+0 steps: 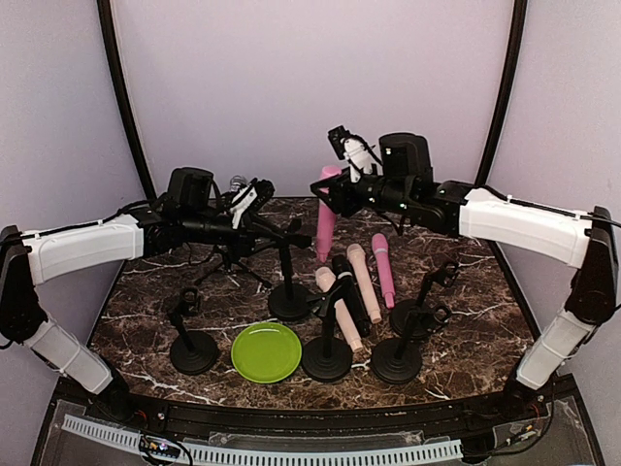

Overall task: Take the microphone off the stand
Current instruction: Remove the microphone from the microphone stand, then place the microphone at the center of the board.

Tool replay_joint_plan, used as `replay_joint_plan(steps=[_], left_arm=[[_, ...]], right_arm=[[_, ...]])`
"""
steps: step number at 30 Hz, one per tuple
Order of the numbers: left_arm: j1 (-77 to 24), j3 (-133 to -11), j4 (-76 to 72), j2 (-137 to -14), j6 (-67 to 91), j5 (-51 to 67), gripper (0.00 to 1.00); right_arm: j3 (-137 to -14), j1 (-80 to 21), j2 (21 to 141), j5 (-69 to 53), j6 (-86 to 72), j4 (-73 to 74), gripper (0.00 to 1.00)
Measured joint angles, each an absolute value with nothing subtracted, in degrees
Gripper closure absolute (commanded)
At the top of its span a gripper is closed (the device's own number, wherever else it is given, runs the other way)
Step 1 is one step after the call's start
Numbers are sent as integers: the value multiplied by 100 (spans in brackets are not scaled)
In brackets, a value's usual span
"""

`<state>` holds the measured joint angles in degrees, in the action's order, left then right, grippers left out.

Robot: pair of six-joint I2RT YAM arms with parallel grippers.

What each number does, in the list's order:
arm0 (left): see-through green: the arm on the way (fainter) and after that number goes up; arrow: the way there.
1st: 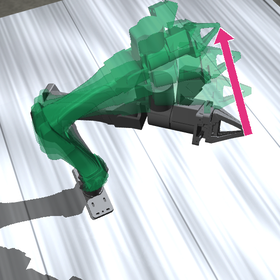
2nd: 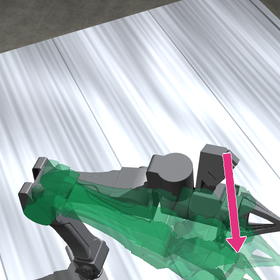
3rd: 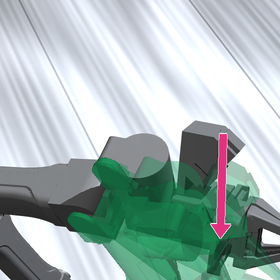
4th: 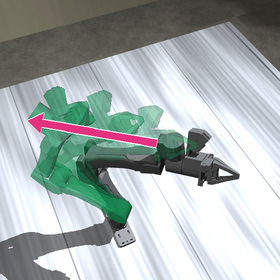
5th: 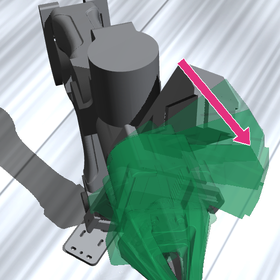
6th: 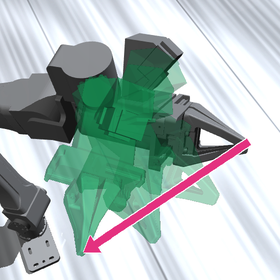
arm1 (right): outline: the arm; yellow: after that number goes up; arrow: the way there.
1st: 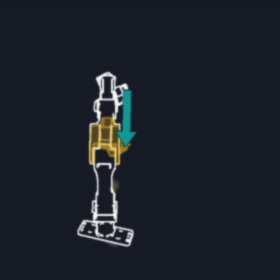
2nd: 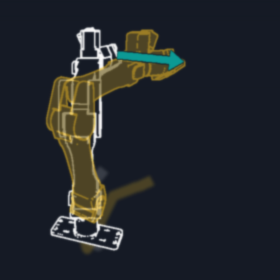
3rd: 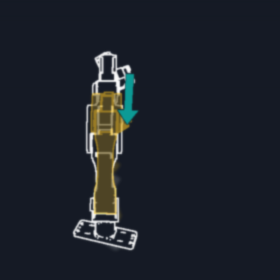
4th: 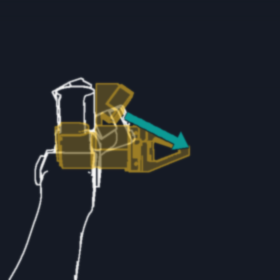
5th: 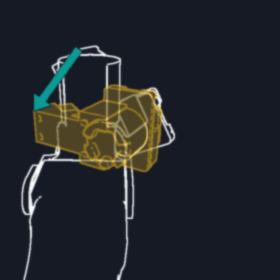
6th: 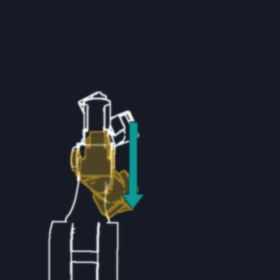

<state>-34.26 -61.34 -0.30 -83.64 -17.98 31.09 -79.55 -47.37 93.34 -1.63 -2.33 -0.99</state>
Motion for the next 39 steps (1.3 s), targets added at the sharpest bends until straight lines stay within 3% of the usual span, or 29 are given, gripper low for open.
replay_joint_plan(steps=[1,3,4,6,11,23,30,39], left_arm=[[-3426,-6134,-27,-8364,-1798,3109,87],[-3426,-6134,-30,-8364,-1796,3109,68],[-3426,-6134,-30,-8364,-1793,3109,53],[-3426,-6134,-19,-8364,-1763,3107,37],[-3426,-6134,-8,-8329,-1575,3111,19],[-3374,-6270,-84,-7227,-1098,2412,2],[-2783,-6412,395,-7255,-773,1317,1],[-2598,-6469,711,-7352,-615,810,1]], right_arm=[[-7922,-4630,9192,-75,-255,-58,65],[-7846,-4397,8917,110,-301,-8,64],[-7819,-4303,8816,167,-325,25,65],[-7743,-4051,8630,285,-381,97,65],[-7404,-3323,8510,353,-596,427,65],[-7555,-1813,9614,-412,-882,1861,64],[-8501,-1643,10558,-819,-1026,2373,64],[-9124,-1590,11649,-1555,-1509,2434,64]])
